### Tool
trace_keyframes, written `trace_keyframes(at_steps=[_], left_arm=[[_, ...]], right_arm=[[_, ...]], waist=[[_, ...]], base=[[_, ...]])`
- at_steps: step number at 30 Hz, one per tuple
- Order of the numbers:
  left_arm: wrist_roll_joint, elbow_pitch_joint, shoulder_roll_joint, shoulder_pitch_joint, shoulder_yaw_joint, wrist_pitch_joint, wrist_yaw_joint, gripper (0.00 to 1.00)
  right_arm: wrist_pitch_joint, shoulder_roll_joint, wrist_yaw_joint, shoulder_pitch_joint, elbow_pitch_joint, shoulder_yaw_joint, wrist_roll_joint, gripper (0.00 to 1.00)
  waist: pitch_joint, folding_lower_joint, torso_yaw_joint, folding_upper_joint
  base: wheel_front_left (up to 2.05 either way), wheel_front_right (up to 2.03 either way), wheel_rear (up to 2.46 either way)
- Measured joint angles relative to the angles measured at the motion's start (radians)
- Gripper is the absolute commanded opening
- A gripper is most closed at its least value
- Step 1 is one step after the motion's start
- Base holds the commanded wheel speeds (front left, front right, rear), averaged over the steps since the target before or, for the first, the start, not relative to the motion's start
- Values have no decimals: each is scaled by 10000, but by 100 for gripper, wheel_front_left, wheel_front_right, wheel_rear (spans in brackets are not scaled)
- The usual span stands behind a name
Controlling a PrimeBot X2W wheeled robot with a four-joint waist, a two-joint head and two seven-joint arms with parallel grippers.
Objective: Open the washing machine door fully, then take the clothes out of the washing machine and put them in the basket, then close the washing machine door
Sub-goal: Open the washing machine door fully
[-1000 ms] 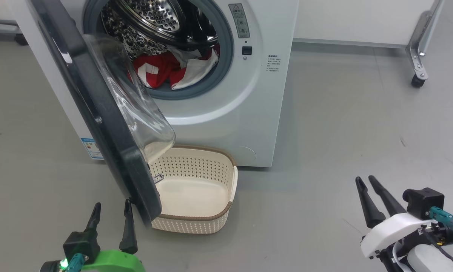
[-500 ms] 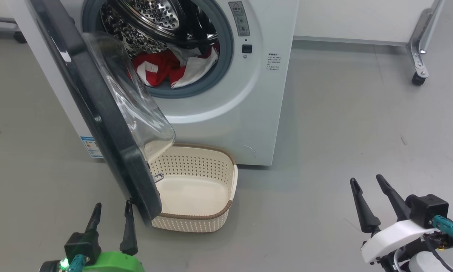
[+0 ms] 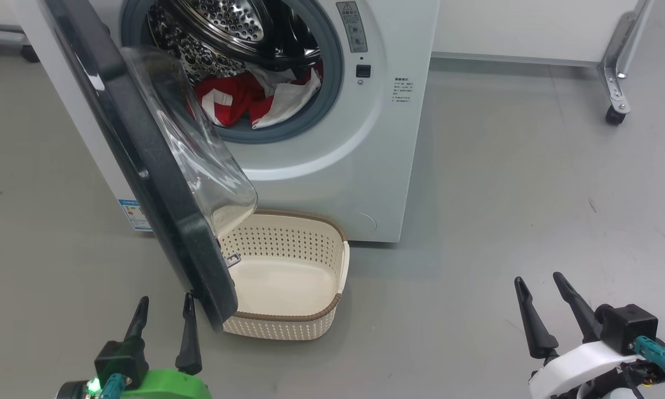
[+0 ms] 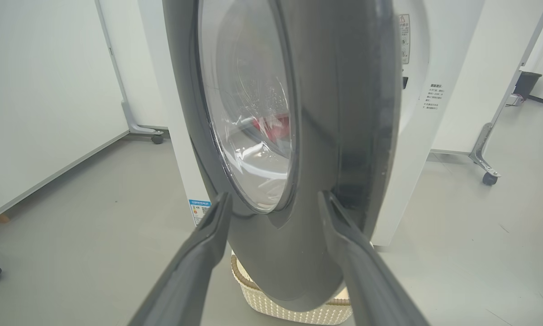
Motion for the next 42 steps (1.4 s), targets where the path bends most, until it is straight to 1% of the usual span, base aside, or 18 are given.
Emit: trace_keyframes(at_steps=[8, 29, 30, 31, 32, 42], left_arm=[[2, -40, 0, 6, 15, 0, -42, 100], [-2, -75, -2, 7, 23, 0, -75, 100], [-2, -73, -2, 7, 23, 0, -77, 88], [-33, -48, -2, 7, 8, -2, -140, 9], [-36, -25, -2, 7, -10, 0, -163, 0], [-61, -27, -6, 7, -19, 0, -176, 0]], right_arm=[[0, 242, 0, 222, -159, -186, -217, 100], [0, 489, 0, 537, -355, -454, -633, 100], [0, 502, 0, 544, -357, -456, -640, 100], [0, 510, 0, 557, -357, -458, -652, 100], [0, 520, 0, 571, -357, -460, -656, 100], [0, 591, 0, 793, -355, -596, -798, 100]], waist=[[18, 0, 26, 0], [145, 0, 95, 0], [141, 0, 96, 0], [136, 0, 96, 0], [130, 0, 95, 0], [94, 0, 146, 0]], base=[[0, 0, 0], [0, 0, 0], [0, 0, 0], [0, 0, 0], [0, 0, 0], [0, 0, 0]])
